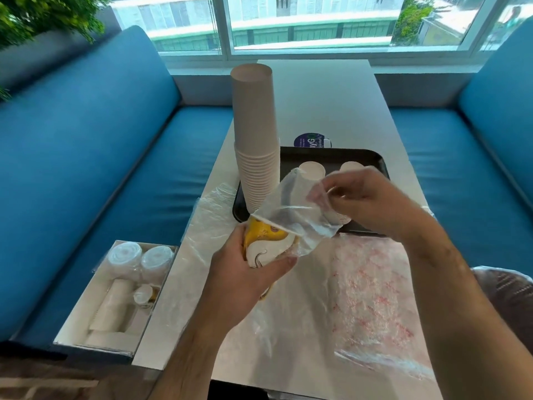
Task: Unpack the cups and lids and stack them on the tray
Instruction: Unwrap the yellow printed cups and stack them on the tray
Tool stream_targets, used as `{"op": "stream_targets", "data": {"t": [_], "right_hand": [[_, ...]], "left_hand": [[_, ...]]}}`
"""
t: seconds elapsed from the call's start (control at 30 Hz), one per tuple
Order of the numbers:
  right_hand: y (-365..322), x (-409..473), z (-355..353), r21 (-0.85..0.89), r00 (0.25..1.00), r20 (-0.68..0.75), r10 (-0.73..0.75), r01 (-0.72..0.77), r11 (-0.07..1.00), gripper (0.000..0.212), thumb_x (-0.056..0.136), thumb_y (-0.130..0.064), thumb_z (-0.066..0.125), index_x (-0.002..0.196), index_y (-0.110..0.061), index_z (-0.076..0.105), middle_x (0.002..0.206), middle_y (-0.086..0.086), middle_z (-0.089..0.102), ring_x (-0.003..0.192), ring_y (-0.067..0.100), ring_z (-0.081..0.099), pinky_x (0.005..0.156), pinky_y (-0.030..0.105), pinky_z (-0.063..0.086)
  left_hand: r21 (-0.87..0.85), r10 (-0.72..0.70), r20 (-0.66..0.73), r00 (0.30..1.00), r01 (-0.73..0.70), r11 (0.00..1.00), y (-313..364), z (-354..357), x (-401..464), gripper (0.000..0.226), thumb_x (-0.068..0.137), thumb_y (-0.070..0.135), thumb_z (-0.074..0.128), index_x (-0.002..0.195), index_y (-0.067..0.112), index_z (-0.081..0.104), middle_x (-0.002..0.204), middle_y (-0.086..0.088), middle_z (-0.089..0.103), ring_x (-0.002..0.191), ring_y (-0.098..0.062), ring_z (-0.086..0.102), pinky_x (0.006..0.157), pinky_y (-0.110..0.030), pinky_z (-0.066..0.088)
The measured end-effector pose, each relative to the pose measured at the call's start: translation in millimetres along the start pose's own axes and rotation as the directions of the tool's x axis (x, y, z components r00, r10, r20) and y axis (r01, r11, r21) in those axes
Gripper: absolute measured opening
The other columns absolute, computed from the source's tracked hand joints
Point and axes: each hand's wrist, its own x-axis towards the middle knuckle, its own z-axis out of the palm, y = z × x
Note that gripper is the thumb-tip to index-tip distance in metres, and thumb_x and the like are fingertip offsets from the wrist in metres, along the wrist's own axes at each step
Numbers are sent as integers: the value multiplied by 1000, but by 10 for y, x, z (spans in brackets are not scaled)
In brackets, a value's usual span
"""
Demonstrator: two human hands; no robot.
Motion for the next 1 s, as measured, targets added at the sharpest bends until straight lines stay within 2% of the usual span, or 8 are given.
{"op": "stream_targets", "data": {"t": [0.1,0.2,0.3,0.37,0.5,0.77,0.9,1.0], "right_hand": [[-40,-26,9,49,955,296,-4,-11,999,21,91,-7,72,106,-20,78,102,0,76,96,29,71,90,48,58],[-64,-36,77,50,934,357,-14,-4,999,21,88,-10,76,108,-15,78,108,-1,76,103,22,71,95,47,56],[-56,-39,162,60,936,349,-50,31,998,16,88,-9,76,101,-18,80,105,-4,76,101,19,70,94,40,57],[-57,-58,166,77,947,315,-62,40,996,16,88,-7,76,96,-20,80,101,-6,76,97,16,70,90,34,56],[-47,-103,60,187,982,180,-50,16,982,18,86,-12,74,102,-4,78,105,3,73,99,24,69,91,44,58],[0,-118,177,228,979,202,15,-61,972,30,76,-27,80,103,-15,80,127,-2,62,119,21,62,100,43,55],[62,-138,149,287,996,45,71,-81,954,61,64,-35,85,106,6,69,123,-7,66,116,19,64,98,47,56],[92,-160,130,341,986,40,159,-163,926,77,59,-34,87,119,-5,50,119,3,66,107,32,69,91,46,59]], "left_hand": [[-15,21,2,1000,-21,1000,-18,17,-6,68,51,60,79,112,36,60,97,16,69,87,-2,67,65,-11,53],[-2,20,13,1000,-20,1000,-30,33,-10,65,52,60,79,111,38,59,94,17,69,85,1,66,64,-10,51],[58,6,37,999,-8,998,-1,63,-25,70,58,59,77,120,38,54,101,18,65,89,-4,65,62,-7,50],[63,-5,42,999,3,998,-11,58,-30,59,67,50,82,118,40,54,101,20,65,90,-1,65,62,-6,50],[33,-7,66,998,5,999,-100,17,-39,40,74,35,84,105,41,58,92,25,71,85,8,67,69,-16,56],[19,3,86,996,-5,1000,-90,43,-69,46,73,36,84,112,34,60,97,17,71,85,4,68,68,-16,55],[-60,16,82,996,-11,998,-98,10,-74,49,75,32,84,119,30,63,97,17,73,87,1,70,68,-17,55],[-117,33,64,997,-25,993,-92,5,-63,68,60,50,79,123,30,62,108,12,73,95,-8,71,73,-23,58]]}}
